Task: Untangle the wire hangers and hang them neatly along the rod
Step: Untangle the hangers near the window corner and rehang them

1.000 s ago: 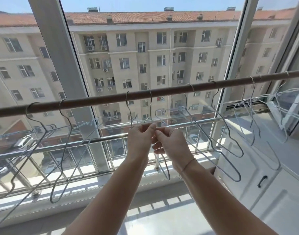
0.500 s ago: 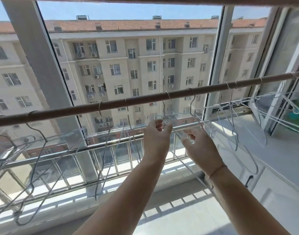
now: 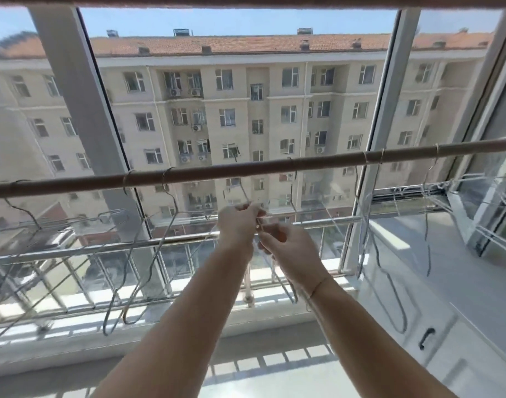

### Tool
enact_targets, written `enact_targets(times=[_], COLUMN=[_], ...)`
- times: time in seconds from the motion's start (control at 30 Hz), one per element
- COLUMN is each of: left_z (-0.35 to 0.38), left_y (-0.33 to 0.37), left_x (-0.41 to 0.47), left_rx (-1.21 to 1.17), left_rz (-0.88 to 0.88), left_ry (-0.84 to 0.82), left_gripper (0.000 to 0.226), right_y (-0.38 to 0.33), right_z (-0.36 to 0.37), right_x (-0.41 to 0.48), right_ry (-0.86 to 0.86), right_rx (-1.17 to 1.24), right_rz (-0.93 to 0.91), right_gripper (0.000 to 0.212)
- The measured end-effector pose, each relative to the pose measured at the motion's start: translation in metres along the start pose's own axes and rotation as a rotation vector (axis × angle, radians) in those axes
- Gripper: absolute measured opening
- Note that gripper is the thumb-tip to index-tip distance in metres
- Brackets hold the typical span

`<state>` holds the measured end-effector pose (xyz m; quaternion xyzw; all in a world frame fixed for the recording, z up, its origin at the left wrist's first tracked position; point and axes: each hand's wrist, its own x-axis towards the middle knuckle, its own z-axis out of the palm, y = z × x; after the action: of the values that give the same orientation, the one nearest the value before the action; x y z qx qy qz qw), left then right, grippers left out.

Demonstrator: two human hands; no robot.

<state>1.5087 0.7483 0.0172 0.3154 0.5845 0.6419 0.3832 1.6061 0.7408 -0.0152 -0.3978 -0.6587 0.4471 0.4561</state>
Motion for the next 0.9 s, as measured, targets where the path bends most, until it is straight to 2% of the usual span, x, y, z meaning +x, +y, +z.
enact_targets(times=[0.13,0.23,0.37,0.5,0.7,0.9], left_z=[0.001,-0.009,-0.037,-0.069,-0.101,-0.123], left_y=[-0.005,-0.032,-0.071,-0.102,-0.122,-0.132], left_x=[0.018,0.016,-0.003,-0.015,-0.033,-0.042], left_rx=[0.068,0.092,0.101,0.172,0.374,0.471], left_rz=[-0.031,-0.061,-0.125,-0.155,-0.081,-0.034], left_ry=[0.051,0.055,-0.028,-0.12,-0.195,-0.35], left_gripper=[0.022,0.023,0.019,0.024,0.026,0.027], right_y=[0.003,0.025,0.056,0.069,0.083,0.107], right_z=[0.006,0.015,0.024,0.029,0.032,0.024], right_x=[0.014,0.005,-0.014,-0.021,-0.032,-0.048], right_ry=[-0.026,-0.057,-0.093,-0.067,-0.012,0.009], right_rx=[0.001,0.015,-0.004,-0.024,-0.153,-0.476], right_rz=[0.005,0.084,0.202,0.22,0.124,-0.077], right_gripper=[0.006,0.012,0.013,0.012,0.021,0.022])
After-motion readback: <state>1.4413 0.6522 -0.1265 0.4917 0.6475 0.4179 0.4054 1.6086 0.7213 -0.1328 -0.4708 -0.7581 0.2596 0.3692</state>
